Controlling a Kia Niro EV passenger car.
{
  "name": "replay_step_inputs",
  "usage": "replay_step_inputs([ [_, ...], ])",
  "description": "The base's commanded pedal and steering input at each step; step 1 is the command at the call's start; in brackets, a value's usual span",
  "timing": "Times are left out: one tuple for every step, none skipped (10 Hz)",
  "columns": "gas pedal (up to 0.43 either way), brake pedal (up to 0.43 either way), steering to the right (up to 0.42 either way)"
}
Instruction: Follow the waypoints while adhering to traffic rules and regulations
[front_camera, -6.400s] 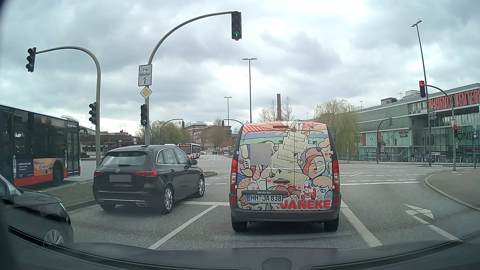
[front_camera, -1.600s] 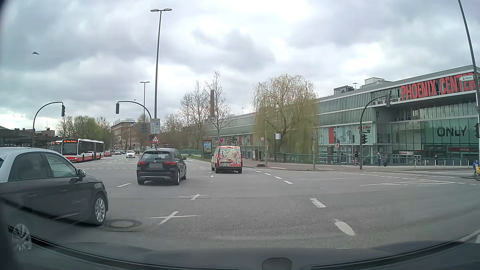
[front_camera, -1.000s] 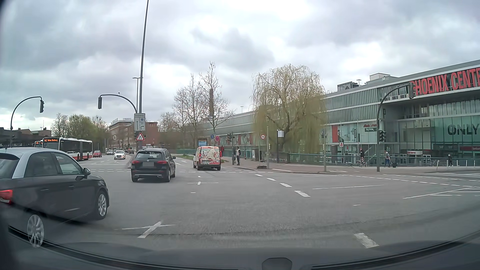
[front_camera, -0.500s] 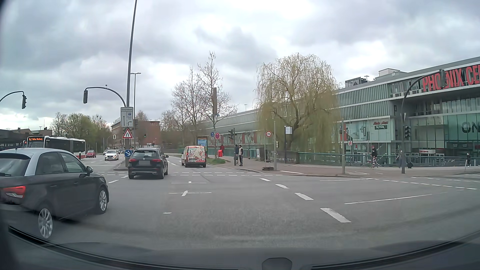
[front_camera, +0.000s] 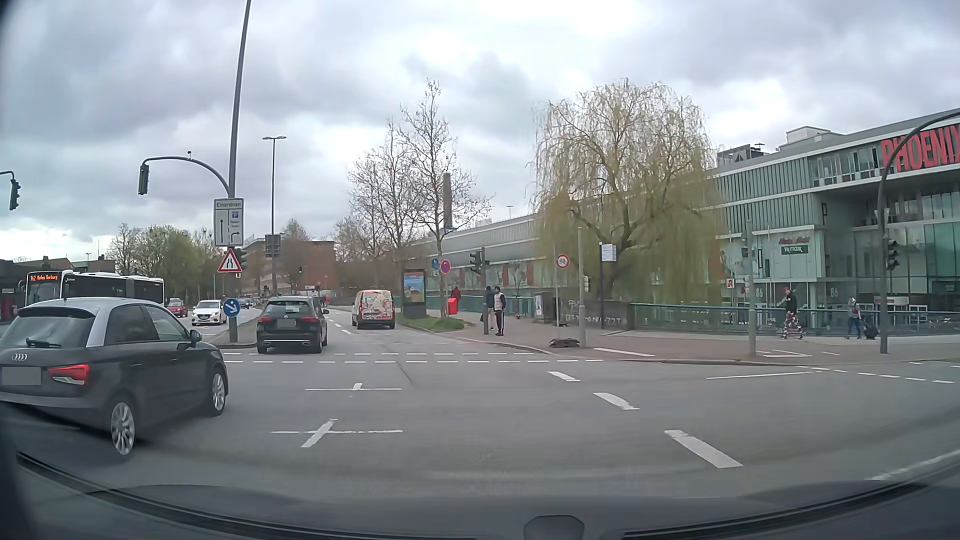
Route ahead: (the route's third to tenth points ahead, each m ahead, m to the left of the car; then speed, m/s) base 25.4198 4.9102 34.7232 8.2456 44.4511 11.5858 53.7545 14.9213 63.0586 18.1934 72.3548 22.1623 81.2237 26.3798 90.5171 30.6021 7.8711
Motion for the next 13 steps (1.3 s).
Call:
replay_step_inputs([
  [0.150,0.000,-0.058],
  [0.150,0.000,-0.058],
  [0.150,0.006,-0.059],
  [0.150,0.000,-0.064],
  [0.157,0.000,-0.076],
  [0.157,0.006,-0.089],
  [0.169,0.000,-0.094],
  [0.177,0.006,-0.097],
  [0.177,0.000,-0.103],
  [0.189,0.006,-0.108],
  [0.189,0.000,-0.108],
  [0.189,0.000,-0.108],
  [0.189,0.000,-0.107],
])
